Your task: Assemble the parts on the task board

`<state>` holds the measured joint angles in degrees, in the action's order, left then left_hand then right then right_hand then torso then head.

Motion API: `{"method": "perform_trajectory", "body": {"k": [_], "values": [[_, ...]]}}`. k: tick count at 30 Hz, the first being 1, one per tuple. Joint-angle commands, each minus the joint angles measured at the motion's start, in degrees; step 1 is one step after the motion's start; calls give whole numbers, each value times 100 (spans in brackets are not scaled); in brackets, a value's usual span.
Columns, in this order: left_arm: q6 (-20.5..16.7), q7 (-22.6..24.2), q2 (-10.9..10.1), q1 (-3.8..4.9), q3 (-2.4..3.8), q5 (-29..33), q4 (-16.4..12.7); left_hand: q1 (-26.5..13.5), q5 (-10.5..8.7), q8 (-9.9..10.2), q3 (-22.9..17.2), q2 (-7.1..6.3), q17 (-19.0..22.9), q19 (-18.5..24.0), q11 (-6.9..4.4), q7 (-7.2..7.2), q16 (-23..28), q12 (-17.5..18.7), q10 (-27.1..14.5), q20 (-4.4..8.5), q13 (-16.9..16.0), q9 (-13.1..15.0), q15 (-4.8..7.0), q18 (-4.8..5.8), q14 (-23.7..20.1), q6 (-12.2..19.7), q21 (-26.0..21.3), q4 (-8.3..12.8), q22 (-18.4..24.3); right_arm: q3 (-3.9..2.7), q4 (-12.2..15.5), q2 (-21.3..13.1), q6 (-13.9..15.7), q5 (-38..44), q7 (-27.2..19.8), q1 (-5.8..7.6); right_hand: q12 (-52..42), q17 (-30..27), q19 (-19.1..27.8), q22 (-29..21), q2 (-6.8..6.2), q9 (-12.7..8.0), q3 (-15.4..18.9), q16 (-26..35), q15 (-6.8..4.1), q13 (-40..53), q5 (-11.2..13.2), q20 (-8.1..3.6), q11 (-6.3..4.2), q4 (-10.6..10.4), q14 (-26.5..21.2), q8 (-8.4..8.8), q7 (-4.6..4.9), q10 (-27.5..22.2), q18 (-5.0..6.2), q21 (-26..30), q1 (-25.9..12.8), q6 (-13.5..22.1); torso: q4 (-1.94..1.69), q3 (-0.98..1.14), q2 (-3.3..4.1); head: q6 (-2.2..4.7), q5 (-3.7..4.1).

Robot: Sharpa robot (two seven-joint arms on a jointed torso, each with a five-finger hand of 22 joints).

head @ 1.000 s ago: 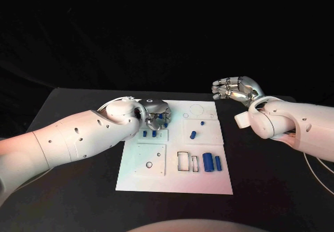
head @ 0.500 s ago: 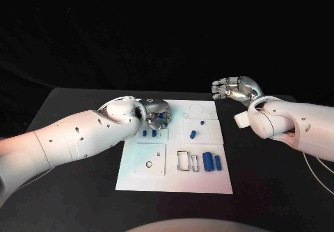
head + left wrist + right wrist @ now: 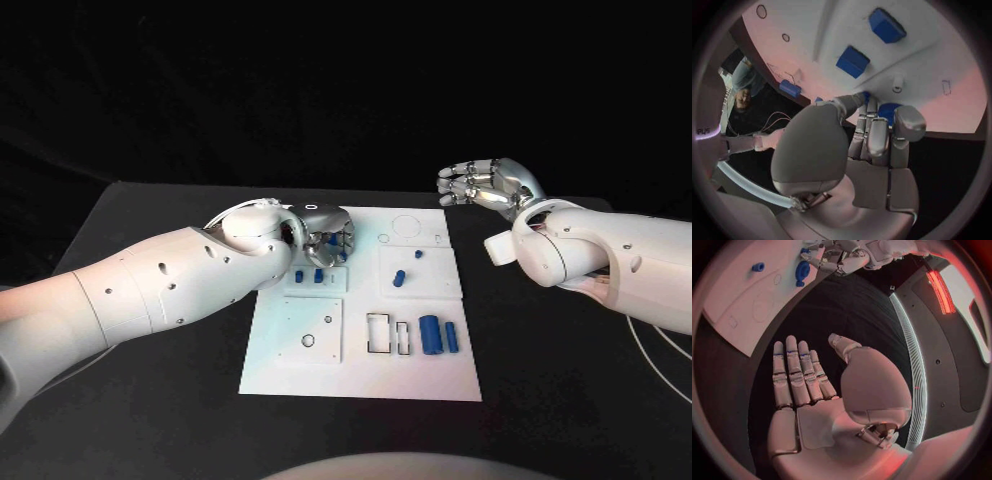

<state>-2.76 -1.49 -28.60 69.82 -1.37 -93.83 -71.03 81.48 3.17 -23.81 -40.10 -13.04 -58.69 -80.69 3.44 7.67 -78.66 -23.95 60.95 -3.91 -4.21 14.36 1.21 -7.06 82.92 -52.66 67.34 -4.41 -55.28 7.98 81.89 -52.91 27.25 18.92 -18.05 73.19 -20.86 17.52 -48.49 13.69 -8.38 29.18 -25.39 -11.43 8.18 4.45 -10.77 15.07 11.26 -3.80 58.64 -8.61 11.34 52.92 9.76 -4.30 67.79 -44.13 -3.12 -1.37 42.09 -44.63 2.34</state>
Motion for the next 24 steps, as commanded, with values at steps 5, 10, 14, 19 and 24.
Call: {"method": "perform_trajectory", "body": {"k": [5, 10, 14, 19, 24], "values": [[171, -82, 14, -51, -31, 9, 54, -27, -9, 66, -61, 35, 6, -28, 23, 4, -22, 137, 80, -13, 23, 9, -15, 50, 50, -27, 38, 48, -14, 0, 5, 8, -67, 23, -54, -4, -9, -5, -10, -5, 65, -6, 20, 33, 29, -5, -34, 37, -15, 10, 22, 19, 360, -28, 79, 27, -8, 36, 2, 4, -5, 13, 0], [156, -88, 9, -52, -30, 15, 58, -51, -9, 98, -84, 29, 4, -31, 39, 14, -28, 218, 114, -25, 28, 13, -28, 54, 51, -29, 50, 75, -31, 0, 7, 9, -67, 23, -54, -4, -9, -5, -10, -5, 65, -6, 20, 33, 29, -5, -34, 37, -15, 10, 22, 19, 360, -28, 79, 27, -8, 36, -3, 2, -2, 24, -2], [150, -82, 0, -52, -30, 36, 53, -65, -9, 121, -98, 16, 12, -32, 49, 21, -30, 277, 142, -32, 30, 15, -37, 56, 51, -30, 57, 99, -40, 0, 8, 9, -66, 23, -54, -4, -9, -5, -10, -5, 65, -6, 20, 33, 29, -5, -34, 37, -15, 10, 22, 19, 360, -28, 79, 27, -8, 36, -2, -1, -4, 31, 0], [84, -50, -19, -52, -31, 49, 30, -90, -8, 166, -144, 9, 7, -37, 62, 33, -44, 438, 258, -49, 24, 31, -50, 61, 51, -68, 87, 164, -80, 0, 8, 9, -63, 23, -56, -4, -9, -5, -10, -5, 65, -6, 20, 33, 29, -5, -34, 37, -15, 10, 22, 19, 360, -28, 79, 27, -8, 36, -2, 0, -5, 33, -6], [-151, -7, -60, -56, -30, 93, -22, -95, -7, 178, -159, 11, 25, -46, 63, 40, -42, 488, 325, -47, 14, 40, -50, 64, 46, -96, 112, 193, -113, 0, 7, 16, -57, 23, -61, -5, -15, -9, -11, -18, 71, -7, 26, 38, 28, -14, -34, 38, -15, 11, 27, 19, 359, -27, 79, 28, -9, 32, -1, -4, -3, 62, -12]]}}
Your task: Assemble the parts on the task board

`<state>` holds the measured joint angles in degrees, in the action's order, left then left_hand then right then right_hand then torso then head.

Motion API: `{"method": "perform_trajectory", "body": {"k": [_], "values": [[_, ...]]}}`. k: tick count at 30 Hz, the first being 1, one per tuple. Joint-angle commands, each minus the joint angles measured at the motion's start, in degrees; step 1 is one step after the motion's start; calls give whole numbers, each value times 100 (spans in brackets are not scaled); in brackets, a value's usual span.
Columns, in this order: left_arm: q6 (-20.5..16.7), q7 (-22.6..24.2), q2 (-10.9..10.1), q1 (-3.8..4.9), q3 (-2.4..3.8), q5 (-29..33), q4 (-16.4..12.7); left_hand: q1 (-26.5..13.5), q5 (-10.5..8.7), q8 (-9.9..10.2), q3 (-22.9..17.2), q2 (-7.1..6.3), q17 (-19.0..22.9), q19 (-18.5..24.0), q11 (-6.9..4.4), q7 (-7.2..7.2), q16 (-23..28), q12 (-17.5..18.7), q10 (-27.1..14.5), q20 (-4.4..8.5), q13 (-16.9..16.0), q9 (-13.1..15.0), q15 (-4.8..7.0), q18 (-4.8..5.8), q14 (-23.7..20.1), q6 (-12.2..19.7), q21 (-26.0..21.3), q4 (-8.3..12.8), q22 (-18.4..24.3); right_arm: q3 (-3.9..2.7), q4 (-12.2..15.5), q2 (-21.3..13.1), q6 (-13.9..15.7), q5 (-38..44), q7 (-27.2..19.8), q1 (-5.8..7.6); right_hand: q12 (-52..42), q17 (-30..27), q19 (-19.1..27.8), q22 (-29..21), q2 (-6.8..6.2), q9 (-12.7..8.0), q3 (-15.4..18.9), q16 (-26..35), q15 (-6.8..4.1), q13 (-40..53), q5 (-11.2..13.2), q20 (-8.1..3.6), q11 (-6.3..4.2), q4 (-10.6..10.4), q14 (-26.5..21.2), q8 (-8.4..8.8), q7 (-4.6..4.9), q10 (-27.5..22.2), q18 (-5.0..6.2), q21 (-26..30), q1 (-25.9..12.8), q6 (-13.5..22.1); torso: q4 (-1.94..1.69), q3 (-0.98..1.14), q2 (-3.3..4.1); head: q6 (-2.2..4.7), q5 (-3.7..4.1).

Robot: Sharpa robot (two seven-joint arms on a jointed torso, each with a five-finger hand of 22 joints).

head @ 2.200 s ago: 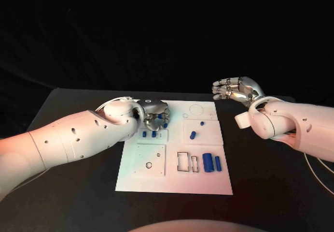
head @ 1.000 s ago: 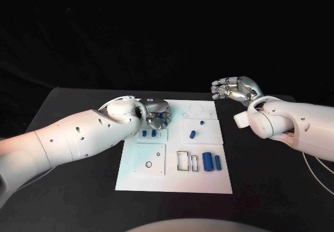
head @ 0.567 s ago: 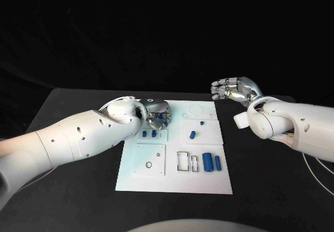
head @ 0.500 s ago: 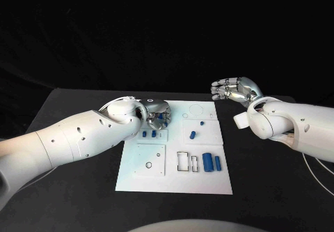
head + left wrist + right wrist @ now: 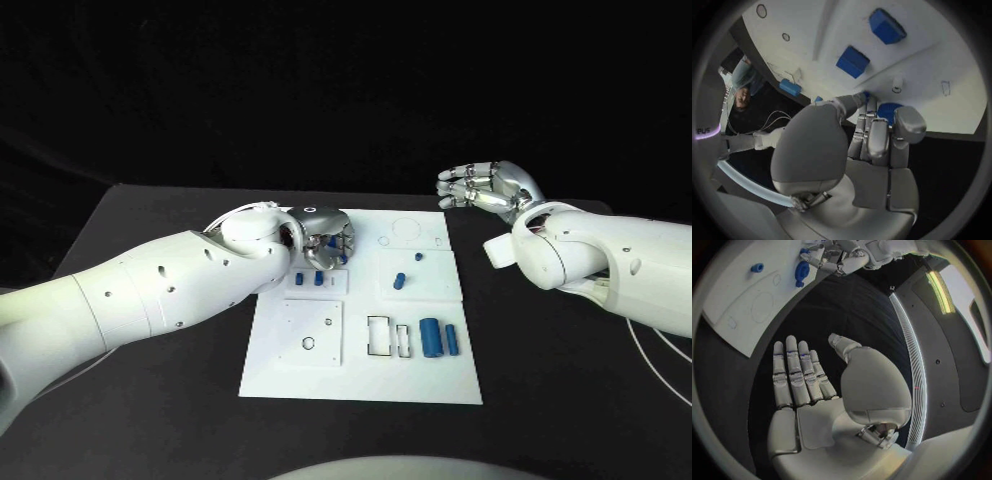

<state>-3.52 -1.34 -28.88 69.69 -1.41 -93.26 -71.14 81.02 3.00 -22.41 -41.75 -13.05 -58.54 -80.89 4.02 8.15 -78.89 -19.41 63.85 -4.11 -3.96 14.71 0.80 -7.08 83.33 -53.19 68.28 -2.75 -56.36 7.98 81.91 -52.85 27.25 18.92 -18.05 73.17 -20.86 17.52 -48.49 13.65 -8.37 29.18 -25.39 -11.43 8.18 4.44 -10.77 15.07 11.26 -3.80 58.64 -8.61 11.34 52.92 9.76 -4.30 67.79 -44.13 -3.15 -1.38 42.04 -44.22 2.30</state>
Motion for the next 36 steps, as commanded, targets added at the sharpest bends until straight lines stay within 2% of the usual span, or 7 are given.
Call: {"method": "perform_trajectory", "body": {"k": [1, 6, 15, 20, 23, 28, 36], "values": [[-117, -17, -46, -48, -24, 49, -32, -48, 11, 44, 0, 13, 15, -28, 7, -5, -18, 50, 44, -27, -12, 6, -11, 68, 4, -46, 25, 35, -14, 0, 5, 10, -56, 23, -62, -4, -15, -9, -11, -14, 70, -8, 26, 38, 28, -13, -34, 38, -15, 11, 28, 19, 360, -27, 79, 28, -9, 32, 2, -4, 4, 21, -4], [-247, -8, -122, -71, -12, 113, -131, -59, 11, 72, -10, -6, 32, -34, 21, 15, -15, 107, 59, -31, -14, 5, -19, 72, -1, -37, 40, 59, -32, 0, 5, 5, -50, 23, -67, -5, -15, -9, -11, -14, 70, -8, 26, 38, 28, -13, -34, 38, -15, 11, 28, 19, 360, -27, 79, 28, -9, 32, 2, -8, 6, 18, 21], [-356, -45, -267, -87, 41, 380, -260, -83, 10, 96, -10, -19, 43, -40, 35, 33, -14, 158, 74, -36, -19, 6, -31, 77, -4, -36, 59, 66, -57, 0, 0, -2, -28, 23, -68, -8, -18, -11, -10, -20, 80, -8, 26, 40, 28, -17, -35, 38, -16, 9, 31, 18, 359, -26, 79, 29, -10, 30, -5, -1, 0, 35, 34], [-426, -48, -366, -88, 108, 492, -354, -88, 9, 100, -8, -23, 52, -44, 38, 36, -12, 168, 78, -37, -20, 7, -34, 80, -5, -38, 69, 68, -73, 0, -3, -3, -12, 23, -74, -9, -18, -11, -10, -20, 80, -8, 26, 40, 28, -17, -35, 38, -16, 9, 31, 18, 359, -26, 79, 29, -10, 30, -2, -6, 4, 37, 33], [-434, -69, -463, -89, 175, 562, -458, -94, 9, 102, -5, -26, 57, -46, 39, 39, -10, 176, 85, -37, -22, 8, -36, 81, -7, -43, 75, 69, -80, 0, -4, -5, -9, 23, -76, -11, -18, -11, -10, -20, 80, -8, 26, 40, 28, -17, -35, 38, -16, 9, 31, 18, 359, -26, 79, 29, -10, 30, 2, -6, 2, 36, 31], [-388, -129, -653, -89, 263, 607, -625, -106, 9, 106, 1, -33, 69, -50, 41, 41, -8, 192, 98, -37, -25, 11, -39, 84, -9, -50, 88, 70, -100, 0, -5, -12, -8, 23, -78, -14, -18, -11, -10, -20, 80, -8, 26, 40, 28, -17, -35, 38, -16, 9, 31, 18, 359, -26, 79, 29, -10, 30, -10, -1, -1, 31, 35], [-221, -227, -911, -90, 299, 655, -755, -189, 11, 130, 36, -61, 128, -50, 40, 37, 9, 269, 146, -43, -36, 21, -41, 85, -22, -82, 101, 41, -115, 0, -4, -20, -10, 23, -79, -17, -18, -11, -10, -20, 80, -8, 26, 40, 28, -17, -35, 38, -16, 9, 31, 18, 359, -26, 79, 29, -10, 30, -5, -8, 4, 23, 42]]}}
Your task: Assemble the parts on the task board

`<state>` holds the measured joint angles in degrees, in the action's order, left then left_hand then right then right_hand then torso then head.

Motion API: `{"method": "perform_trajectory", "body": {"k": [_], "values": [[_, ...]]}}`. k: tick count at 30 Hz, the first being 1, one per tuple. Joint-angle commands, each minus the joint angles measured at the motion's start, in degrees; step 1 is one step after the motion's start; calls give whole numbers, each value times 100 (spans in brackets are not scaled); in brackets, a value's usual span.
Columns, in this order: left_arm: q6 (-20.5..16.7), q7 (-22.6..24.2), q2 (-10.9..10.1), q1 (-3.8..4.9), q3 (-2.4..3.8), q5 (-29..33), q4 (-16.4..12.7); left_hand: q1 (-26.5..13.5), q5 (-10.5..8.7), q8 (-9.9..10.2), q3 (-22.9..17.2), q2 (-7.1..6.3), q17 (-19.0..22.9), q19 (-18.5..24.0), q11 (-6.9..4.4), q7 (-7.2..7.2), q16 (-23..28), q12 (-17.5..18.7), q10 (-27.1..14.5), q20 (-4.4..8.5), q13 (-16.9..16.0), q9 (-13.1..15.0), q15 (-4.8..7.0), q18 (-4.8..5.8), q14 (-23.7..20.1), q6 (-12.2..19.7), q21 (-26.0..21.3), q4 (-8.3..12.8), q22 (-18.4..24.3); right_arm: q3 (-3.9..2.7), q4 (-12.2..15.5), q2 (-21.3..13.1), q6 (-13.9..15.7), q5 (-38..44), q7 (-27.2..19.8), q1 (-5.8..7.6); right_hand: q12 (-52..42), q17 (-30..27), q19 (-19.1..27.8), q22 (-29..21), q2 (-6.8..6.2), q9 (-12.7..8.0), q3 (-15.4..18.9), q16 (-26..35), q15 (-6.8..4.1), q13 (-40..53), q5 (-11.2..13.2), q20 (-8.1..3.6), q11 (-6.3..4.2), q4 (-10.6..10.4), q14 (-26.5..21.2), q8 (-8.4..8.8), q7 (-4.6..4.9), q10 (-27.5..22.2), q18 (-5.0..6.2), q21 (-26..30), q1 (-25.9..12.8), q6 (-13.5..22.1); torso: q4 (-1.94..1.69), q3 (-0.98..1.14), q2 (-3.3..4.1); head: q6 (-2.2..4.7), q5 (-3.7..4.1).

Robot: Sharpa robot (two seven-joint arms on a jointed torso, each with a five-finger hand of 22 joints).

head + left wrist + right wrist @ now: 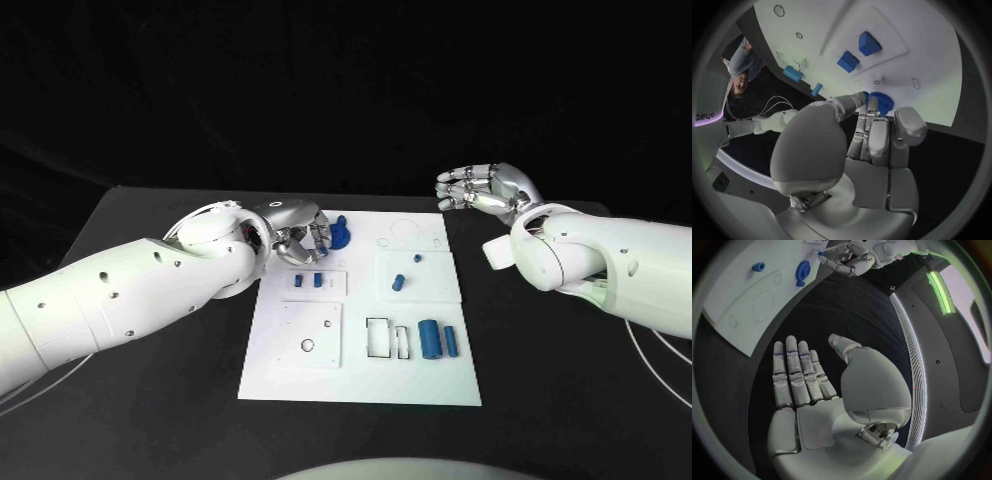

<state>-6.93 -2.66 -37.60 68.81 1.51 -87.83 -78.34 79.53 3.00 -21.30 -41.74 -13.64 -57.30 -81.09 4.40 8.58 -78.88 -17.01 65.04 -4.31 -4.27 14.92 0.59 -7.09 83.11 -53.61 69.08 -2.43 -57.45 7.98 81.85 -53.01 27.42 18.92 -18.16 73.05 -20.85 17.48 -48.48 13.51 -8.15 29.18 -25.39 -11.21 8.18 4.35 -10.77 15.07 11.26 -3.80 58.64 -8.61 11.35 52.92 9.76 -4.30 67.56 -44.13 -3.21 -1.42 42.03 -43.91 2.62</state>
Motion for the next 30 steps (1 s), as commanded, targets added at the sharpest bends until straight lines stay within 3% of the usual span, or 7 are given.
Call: {"method": "perform_trajectory", "body": {"k": [1, 12, 30], "values": [[136, -104, -65, -3, 9, 114, -33, -40, 11, 19, 35, -3, 5, -30, 2, -6, 8, 28, 27, -24, -6, 0, -20, 87, -1, -39, 21, 9, -6, 0, 2, -6, -27, 23, -68, -5, -19, -8, -10, -6, 57, -8, 26, 18, 28, -9, -35, 38, -16, 9, 31, 19, 359, -26, 79, 29, 13, 30, 0, -4, 5, -10, 11], [252, -173, -189, -8, 10, 121, 10, -57, 10, 23, 44, -13, 35, -38, -3, -13, 18, 48, 45, -25, -10, 4, -18, 94, -7, -53, 47, 5, -45, 0, -2, -11, -32, 23, -66, -11, -19, -8, -10, -6, 57, -8, 26, 18, 28, -9, -35, 38, -16, 9, 31, 19, 359, -26, 79, 29, 13, 30, 1, -2, 6, -22, 7], [254, -180, -173, -26, 9, 137, 13, -74, 9, 27, 51, -12, 46, -39, -11, -23, 20, 76, 74, -25, -17, 12, -13, 97, -10, -76, 61, -2, -67, 0, -4, -12, -32, 23, -67, -16, -19, -8, -10, -6, 57, -8, 26, 18, 28, -9, -35, 38, -16, 9, 31, 19, 359, -26, 79, 29, 13, 30, 8, 6, 5, -31, -4]]}}
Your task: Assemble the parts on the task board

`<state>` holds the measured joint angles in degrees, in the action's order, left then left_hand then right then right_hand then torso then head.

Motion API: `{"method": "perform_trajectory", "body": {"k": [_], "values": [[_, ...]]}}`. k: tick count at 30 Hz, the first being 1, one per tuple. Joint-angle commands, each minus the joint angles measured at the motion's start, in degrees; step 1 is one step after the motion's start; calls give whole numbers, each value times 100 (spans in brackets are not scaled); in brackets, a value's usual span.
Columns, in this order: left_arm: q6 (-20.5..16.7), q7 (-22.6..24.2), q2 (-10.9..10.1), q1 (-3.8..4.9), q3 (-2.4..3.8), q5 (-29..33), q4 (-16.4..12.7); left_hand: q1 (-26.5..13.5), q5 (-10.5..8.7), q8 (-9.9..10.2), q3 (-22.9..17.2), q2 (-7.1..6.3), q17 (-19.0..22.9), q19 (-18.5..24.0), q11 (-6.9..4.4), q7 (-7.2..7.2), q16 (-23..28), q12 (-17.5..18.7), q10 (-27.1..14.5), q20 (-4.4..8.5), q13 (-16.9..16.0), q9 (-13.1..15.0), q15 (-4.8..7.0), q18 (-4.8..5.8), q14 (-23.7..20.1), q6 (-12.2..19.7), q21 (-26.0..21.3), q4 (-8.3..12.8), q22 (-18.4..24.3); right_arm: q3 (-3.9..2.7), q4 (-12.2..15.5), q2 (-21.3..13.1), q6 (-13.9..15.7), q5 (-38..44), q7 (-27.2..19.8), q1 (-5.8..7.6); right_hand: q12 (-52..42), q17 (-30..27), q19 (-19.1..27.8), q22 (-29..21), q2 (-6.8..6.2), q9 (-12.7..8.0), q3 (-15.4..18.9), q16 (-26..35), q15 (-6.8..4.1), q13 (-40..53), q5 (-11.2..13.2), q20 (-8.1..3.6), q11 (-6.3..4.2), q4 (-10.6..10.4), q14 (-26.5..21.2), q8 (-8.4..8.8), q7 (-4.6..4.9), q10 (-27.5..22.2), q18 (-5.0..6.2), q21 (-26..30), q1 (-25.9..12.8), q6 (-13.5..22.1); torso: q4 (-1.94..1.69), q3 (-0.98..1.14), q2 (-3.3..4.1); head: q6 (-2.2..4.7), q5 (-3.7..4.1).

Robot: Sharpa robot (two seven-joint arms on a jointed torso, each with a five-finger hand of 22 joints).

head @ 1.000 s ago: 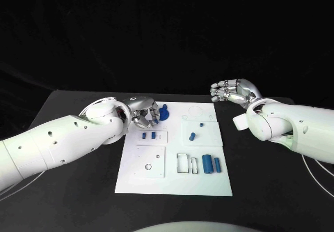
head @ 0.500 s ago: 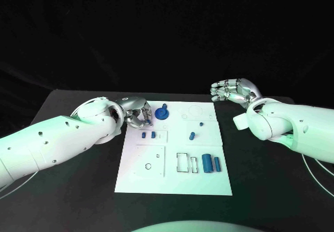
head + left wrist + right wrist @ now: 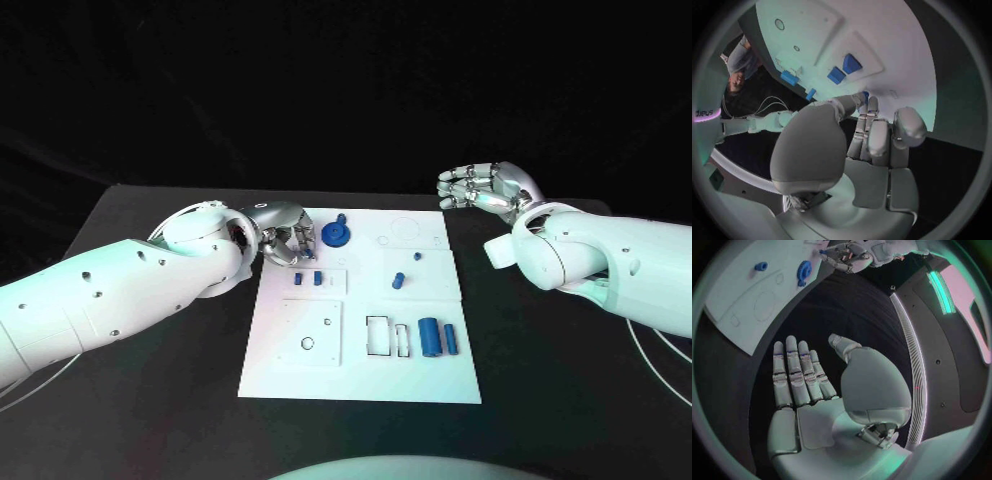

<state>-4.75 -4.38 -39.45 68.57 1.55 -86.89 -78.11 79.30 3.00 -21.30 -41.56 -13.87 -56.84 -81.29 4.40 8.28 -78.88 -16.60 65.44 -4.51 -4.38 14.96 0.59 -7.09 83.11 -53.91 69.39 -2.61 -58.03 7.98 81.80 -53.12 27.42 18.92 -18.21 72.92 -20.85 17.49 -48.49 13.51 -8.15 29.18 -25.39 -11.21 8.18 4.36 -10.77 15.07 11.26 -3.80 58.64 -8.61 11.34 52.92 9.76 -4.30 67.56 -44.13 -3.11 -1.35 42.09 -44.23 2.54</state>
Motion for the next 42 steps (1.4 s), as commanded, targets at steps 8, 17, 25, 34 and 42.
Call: {"method": "perform_trajectory", "body": {"k": [8, 17, 25, 34, 42], "values": [[2, -2, 14, -5, 5, 62, -17, -52, 9, 28, 34, 14, 10, -20, -13, 6, 23, 40, 44, -3, -8, 10, -12, 98, -12, -53, 38, 15, -20, 0, -4, 1, -35, 23, -61, -6, -19, -9, -10, -6, 57, -8, 26, 18, 28, -9, -35, 38, -16, 9, 31, 19, 359, -26, 79, 29, 13, 30, -7, -4, -2, -5, 12], [-1, 19, 25, -6, 5, 112, -22, -51, 9, 29, 34, 15, 9, -23, -14, 6, 22, 43, 48, -2, -9, 11, -11, 100, -12, -55, 45, 16, -33, 0, -5, 6, -36, 23, -63, -8, -19, -9, -10, -6, 57, -8, 26, 18, 28, -9, -35, 38, -16, 9, 31, 19, 359, -26, 79, 29, 13, 30, -6, -5, -3, -3, 4], [40, -1, 42, -6, 4, 122, -3, -50, 9, 30, 33, 18, 15, -23, -16, 5, 24, 49, 59, 0, -12, 13, -10, 100, -13, -62, 49, 17, -38, 0, -5, 13, -40, 23, -64, -10, -19, -9, -10, -6, 57, -8, 26, 18, 28, -9, -35, 38, -16, 9, 31, 19, 359, -26, 79, 29, 13, 30, -1, -1, -1, 1, -1], [131, -43, 67, -6, 4, 123, 19, -51, 9, 32, 35, 18, 32, -23, -16, 4, 29, 56, 65, 3, -14, 14, -9, 100, -16, -65, 53, 17, -44, 0, -1, 10, -41, 23, -63, -11, -19, -9, -10, -6, 57, -8, 26, 18, 28, -9, -35, 38, -16, 9, 31, 19, 359, -26, 79, 29, 13, 30, -1, -1, -3, -7, -1], [183, -29, 75, -5, 3, 161, 24, -53, 8, 39, 39, 14, 16, -28, -20, -2, 24, 70, 77, 4, -18, 16, -6, 108, -13, -68, 76, 20, -81, 0, 0, 6, -38, 23, -63, -11, -19, -9, -10, -6, 57, -8, 26, 18, 28, -9, -35, 38, -16, 9, 31, 19, 359, -26, 79, 29, 13, 30, 0, 0, -2, -17, 2]]}}
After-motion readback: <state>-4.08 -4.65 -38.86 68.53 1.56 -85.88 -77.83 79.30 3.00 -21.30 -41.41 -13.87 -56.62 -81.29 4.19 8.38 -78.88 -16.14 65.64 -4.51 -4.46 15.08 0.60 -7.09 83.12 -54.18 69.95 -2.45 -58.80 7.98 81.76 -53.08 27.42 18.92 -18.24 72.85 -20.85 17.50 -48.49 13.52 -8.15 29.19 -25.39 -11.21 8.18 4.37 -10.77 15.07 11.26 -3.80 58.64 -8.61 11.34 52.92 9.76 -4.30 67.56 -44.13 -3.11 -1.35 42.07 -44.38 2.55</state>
